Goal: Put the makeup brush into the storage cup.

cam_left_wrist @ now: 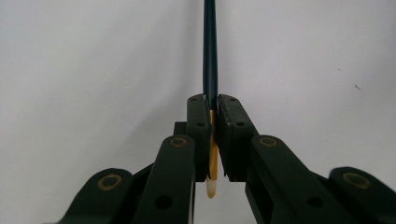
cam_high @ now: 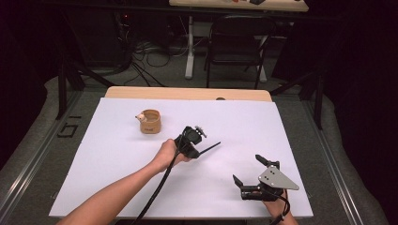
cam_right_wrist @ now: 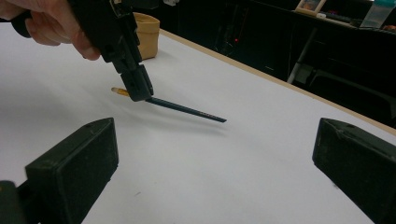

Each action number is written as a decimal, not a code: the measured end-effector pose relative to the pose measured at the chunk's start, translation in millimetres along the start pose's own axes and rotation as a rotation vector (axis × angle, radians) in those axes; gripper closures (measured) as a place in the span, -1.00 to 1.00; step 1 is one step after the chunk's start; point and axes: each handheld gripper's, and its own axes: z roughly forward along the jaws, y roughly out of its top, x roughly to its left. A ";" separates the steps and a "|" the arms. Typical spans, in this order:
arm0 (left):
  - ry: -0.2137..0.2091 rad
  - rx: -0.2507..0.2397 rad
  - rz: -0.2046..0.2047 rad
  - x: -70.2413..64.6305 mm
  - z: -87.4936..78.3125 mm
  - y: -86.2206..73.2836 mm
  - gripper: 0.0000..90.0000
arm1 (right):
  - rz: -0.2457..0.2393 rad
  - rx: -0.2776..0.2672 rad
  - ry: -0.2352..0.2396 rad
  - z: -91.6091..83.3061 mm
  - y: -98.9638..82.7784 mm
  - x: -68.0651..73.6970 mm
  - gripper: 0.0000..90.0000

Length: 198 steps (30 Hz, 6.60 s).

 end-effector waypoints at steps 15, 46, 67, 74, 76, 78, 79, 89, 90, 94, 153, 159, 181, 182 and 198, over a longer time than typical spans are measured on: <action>-0.002 -0.003 0.042 0.1 -13.6 -13.5 0.87 | 0.000 0.008 0.005 0.5 -0.1 0.6 -1.00; -0.043 -0.023 0.128 -1.0 -36.0 -42.6 0.87 | 0.002 0.064 0.046 7.8 1.8 0.5 -1.00; -0.056 -0.045 0.170 0.6 -47.3 -55.4 0.87 | -0.090 0.305 0.232 44.1 25.8 -13.8 -1.00; -0.062 -0.044 0.195 -1.1 -49.0 -56.8 0.87 | -0.160 0.358 0.303 62.7 37.3 -13.7 -1.00; -0.061 -0.042 0.206 -0.3 -49.2 -58.2 0.87 | -0.192 0.396 0.325 67.9 42.6 -13.9 -1.00; -0.060 -0.040 0.209 0.6 -49.2 -60.1 0.87 | -0.205 0.399 0.350 74.3 46.5 -12.6 -1.00; -0.063 -0.040 0.209 1.0 -49.4 -61.0 0.87 | -0.216 0.416 0.362 76.8 49.3 -12.4 -1.00; -0.067 -0.039 0.242 2.5 -51.8 -66.0 0.87 | -0.309 0.494 0.434 104.1 68.7 -5.7 -1.00; -0.069 -0.040 0.248 2.3 -52.0 -66.1 0.87 | -0.316 0.497 0.441 106.8 70.2 -4.6 -1.00; -0.073 -0.033 0.261 0.4 -52.4 -67.1 0.87 | -0.358 0.514 0.465 116.3 75.0 0.3 -1.00; -0.095 -0.026 0.376 -1.4 -56.0 -65.9 0.82 | -0.597 0.574 0.703 149.9 61.3 41.2 0.88; -0.091 -0.032 0.365 0.5 -54.8 -64.6 0.58 | -0.592 0.562 0.700 147.6 61.0 40.2 0.89; -0.017 -0.143 0.248 13.6 -64.0 -76.6 -0.71 | -0.464 0.504 0.613 137.9 53.8 28.2 0.89; -0.014 -0.153 0.239 13.5 -64.0 -77.8 -0.73 | -0.451 0.505 0.606 136.9 53.2 28.1 0.89; 0.052 -0.236 0.197 15.0 -60.7 -98.4 -0.93 | -0.361 0.490 0.578 134.5 45.7 28.9 0.89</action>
